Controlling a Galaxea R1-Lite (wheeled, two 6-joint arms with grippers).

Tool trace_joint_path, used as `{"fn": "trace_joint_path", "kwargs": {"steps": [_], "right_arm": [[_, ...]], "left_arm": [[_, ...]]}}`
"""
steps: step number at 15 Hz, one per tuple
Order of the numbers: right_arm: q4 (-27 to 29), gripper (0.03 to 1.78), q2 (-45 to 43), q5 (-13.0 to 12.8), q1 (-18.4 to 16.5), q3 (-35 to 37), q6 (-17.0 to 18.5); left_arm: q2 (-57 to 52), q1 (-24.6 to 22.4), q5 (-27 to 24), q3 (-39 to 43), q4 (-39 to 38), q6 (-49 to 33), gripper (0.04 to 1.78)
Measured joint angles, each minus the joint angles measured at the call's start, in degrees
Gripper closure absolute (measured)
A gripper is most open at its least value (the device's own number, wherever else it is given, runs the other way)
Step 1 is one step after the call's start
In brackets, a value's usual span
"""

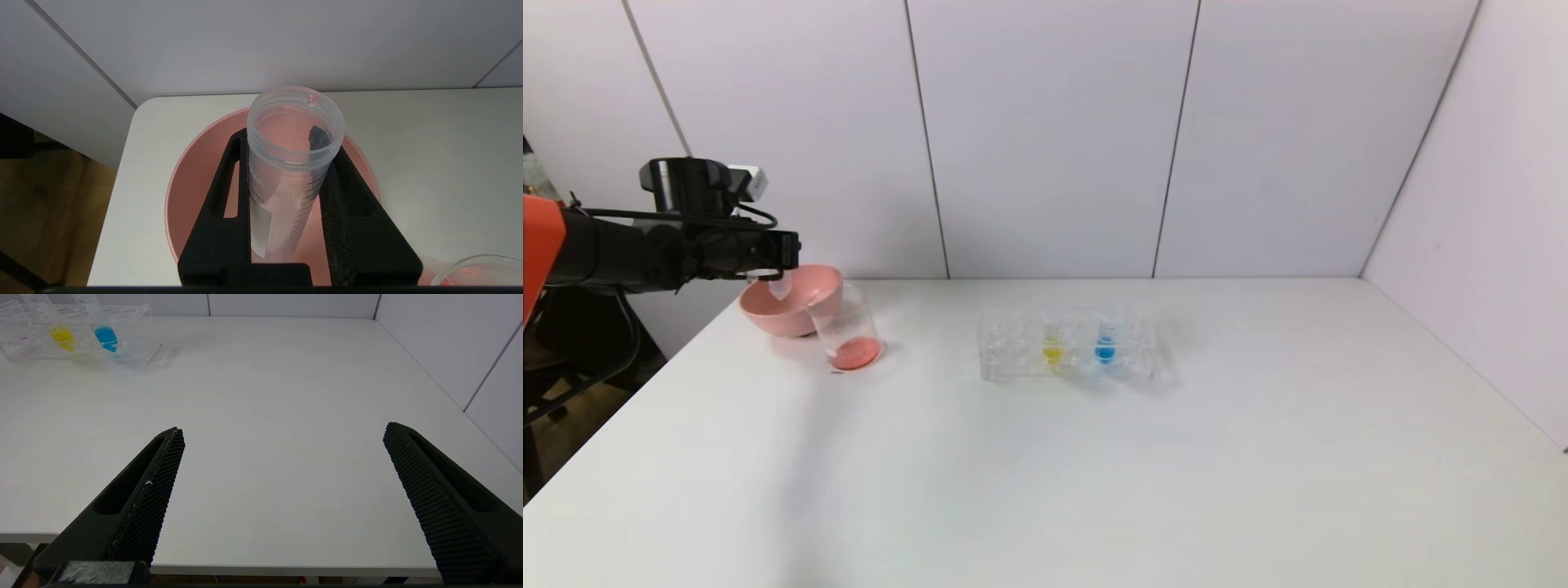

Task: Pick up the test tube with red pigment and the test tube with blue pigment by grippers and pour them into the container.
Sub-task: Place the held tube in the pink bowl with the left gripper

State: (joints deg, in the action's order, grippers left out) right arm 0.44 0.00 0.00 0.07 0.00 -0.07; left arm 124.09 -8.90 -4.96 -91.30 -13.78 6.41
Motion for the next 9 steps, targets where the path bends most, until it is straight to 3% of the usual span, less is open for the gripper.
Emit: {"fn": "trace_joint_path", "kwargs": {"steps": [9], "right_arm": [[0.00,0.04,0.00,0.00,0.00,0.00,0.00]], "left_arm": [[2.95,-1.62,-0.46,-1.43,-0.11,0.15,1.28]]}}
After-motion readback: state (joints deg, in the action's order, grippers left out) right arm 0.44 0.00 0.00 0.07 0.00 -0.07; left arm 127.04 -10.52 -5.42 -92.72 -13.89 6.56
